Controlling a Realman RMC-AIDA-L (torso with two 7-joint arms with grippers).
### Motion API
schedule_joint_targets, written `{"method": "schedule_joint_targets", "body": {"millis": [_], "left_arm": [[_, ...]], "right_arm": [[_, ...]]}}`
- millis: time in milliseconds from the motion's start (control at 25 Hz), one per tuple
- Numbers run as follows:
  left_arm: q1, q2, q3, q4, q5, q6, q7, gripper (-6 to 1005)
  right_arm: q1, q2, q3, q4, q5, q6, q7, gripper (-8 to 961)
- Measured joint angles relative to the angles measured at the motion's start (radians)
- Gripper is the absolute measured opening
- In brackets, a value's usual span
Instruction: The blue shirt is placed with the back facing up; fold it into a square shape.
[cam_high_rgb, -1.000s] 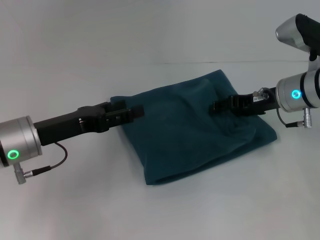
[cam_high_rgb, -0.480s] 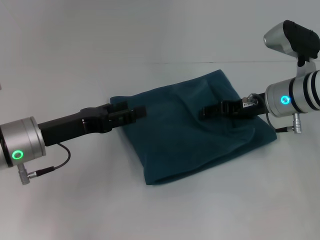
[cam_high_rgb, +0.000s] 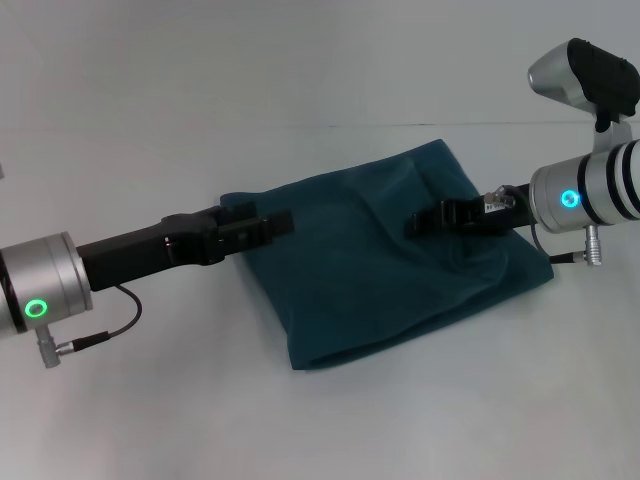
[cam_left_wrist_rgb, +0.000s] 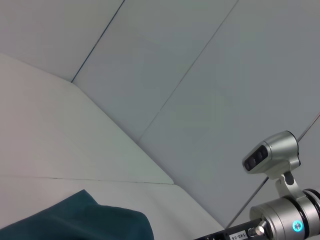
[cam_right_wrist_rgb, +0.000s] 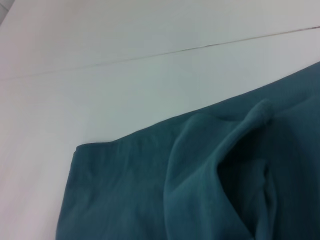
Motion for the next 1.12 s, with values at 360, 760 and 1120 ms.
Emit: {"method": "schedule_joint_targets", "body": {"millis": [360, 760, 1120], "left_arm": [[0.0, 0.0, -0.003, -0.002, 0.0, 0.0, 0.0, 861], [0.0, 0.0, -0.006, -0.003, 0.0, -0.001, 0.0, 860], [0.008, 0.001, -0.008, -0.001, -0.013, 0.001, -0.002, 860]], "right_arm": [[-0.003, -0.004, 0.007, -0.005, 0.003, -0.004, 0.01, 298], [-0.014, -0.01, 0.008, -0.087, 0.056, -0.112, 0.02, 104], [-0.032, -0.01, 0.003, -0.266, 0.065, -0.241, 0.084, 104]]}}
